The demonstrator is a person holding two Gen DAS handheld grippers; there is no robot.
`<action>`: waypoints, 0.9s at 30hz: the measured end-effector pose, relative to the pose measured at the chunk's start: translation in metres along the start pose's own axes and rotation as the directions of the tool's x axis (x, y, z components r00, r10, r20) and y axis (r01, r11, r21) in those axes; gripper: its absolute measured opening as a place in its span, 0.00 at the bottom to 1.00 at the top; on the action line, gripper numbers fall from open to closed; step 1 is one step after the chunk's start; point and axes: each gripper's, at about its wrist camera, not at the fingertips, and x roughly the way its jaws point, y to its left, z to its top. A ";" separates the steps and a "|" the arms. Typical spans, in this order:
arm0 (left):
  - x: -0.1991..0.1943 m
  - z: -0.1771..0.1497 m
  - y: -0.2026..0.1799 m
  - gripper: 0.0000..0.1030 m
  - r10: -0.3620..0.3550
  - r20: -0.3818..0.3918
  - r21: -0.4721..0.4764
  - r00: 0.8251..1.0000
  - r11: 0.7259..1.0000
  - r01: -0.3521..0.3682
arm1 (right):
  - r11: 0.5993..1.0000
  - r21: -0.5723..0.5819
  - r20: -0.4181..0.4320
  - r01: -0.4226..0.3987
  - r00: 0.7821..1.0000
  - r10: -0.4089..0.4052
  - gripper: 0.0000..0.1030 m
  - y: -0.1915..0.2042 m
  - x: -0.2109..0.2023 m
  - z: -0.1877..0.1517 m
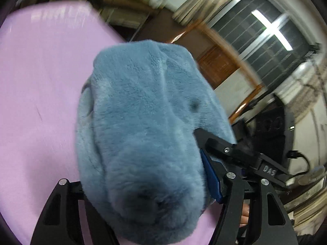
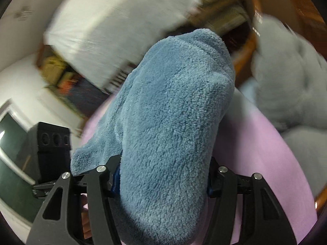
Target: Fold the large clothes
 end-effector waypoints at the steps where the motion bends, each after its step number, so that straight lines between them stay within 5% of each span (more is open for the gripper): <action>1: 0.002 -0.002 0.000 0.71 0.001 0.010 0.021 1.000 1.000 -0.002 | 1.000 0.014 -0.009 0.015 1.000 -0.015 0.59 -0.013 0.003 -0.006; 4: 0.004 0.001 -0.012 0.71 0.077 0.015 0.096 0.997 0.992 -0.078 | 1.000 -0.010 -0.011 0.025 1.000 -0.025 0.63 -0.015 0.001 -0.008; 8: 0.005 0.004 -0.005 0.73 0.043 0.006 0.048 0.999 0.998 -0.043 | 0.999 -0.006 -0.012 0.031 0.999 -0.031 0.65 -0.014 0.008 -0.005; 11: -0.008 0.005 -0.008 0.72 0.047 0.015 0.033 0.999 0.998 -0.047 | 0.999 -0.004 -0.003 0.054 0.999 -0.054 0.76 -0.009 0.007 0.000; 17: -0.073 0.009 -0.023 0.71 0.086 0.174 0.055 0.981 0.994 -0.097 | 0.992 -0.039 0.129 0.122 0.985 -0.116 0.76 0.010 -0.049 -0.010; 22: -0.080 0.020 -0.036 0.71 0.277 0.238 0.082 0.931 0.949 -0.303 | 0.954 -0.192 0.251 0.231 0.951 -0.180 0.38 0.053 -0.076 -0.013; 27: -0.039 0.008 -0.036 0.73 0.418 0.160 0.150 0.894 0.885 -0.440 | 0.930 -0.255 0.225 0.264 0.952 -0.208 0.23 0.068 -0.055 -0.018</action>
